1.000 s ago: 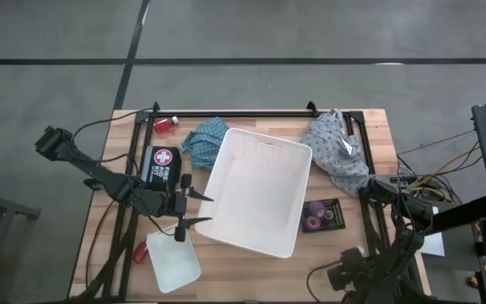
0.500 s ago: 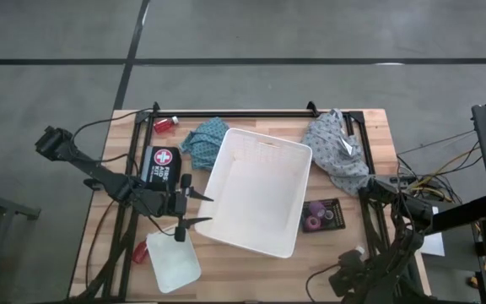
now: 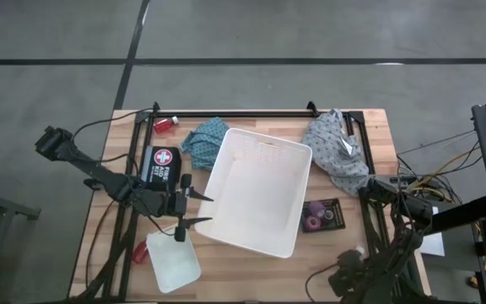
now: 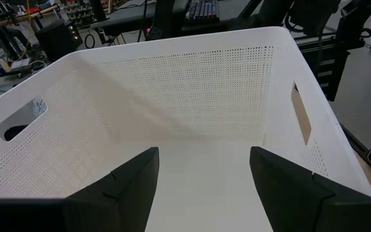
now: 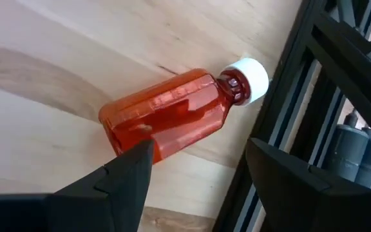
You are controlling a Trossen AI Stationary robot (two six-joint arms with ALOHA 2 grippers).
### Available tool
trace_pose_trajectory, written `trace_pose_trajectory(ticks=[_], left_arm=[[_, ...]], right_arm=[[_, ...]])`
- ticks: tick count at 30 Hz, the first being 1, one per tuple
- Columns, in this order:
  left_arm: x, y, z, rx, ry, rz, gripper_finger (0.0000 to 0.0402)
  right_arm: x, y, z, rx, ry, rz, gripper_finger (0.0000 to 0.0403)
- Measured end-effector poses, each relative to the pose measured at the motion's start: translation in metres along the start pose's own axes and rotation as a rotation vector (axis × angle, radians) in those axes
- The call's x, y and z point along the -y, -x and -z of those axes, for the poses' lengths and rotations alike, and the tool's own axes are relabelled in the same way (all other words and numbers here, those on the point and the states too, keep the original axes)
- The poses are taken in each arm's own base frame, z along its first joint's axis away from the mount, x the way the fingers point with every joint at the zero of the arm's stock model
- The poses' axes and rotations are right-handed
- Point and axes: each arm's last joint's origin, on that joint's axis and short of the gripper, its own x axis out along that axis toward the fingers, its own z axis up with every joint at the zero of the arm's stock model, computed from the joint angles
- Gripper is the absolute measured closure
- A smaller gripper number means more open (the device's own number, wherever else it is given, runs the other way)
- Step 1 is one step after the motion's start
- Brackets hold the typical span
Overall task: Pick & place medical supplies in basket/bin
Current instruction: Put the bottom right orange bottle into the white bin
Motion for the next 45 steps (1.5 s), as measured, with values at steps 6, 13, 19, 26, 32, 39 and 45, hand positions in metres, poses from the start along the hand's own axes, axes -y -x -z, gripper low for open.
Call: trace_pose_trajectory(ticks=[6,13,19,26,32,39,45], left_arm=[[0.0,0.0,0.0,0.0,0.0,0.0,0.0152],[0.0,0.0,0.0,0.0,0.0,0.0,0.0152],[0.0,0.0,0.0,0.0,0.0,0.0,0.0152],[0.0,0.0,0.0,0.0,0.0,0.0,0.0152],[0.0,0.0,0.0,0.0,0.0,0.0,0.0152],[0.0,0.0,0.0,0.0,0.0,0.0,0.0152],[0.0,0.0,0.0,0.0,0.0,0.0,0.0152]], right_arm=[[-0.008,0.003,-0.003,0.098,0.007,-0.123,0.0154],[-0.028,0.017,-0.012,0.268,0.004,-0.383,0.0154],[-0.045,0.028,-0.024,0.343,0.007,-0.515,0.0154],[-0.03,0.044,-0.032,0.335,-0.089,-0.403,0.014],[-0.02,0.043,-0.034,0.262,-0.26,-0.278,0.0123],[-0.019,0.031,-0.031,0.216,-0.066,-0.182,0.0124],[-0.013,0.018,-0.024,0.205,0.491,-0.059,0.0138]])
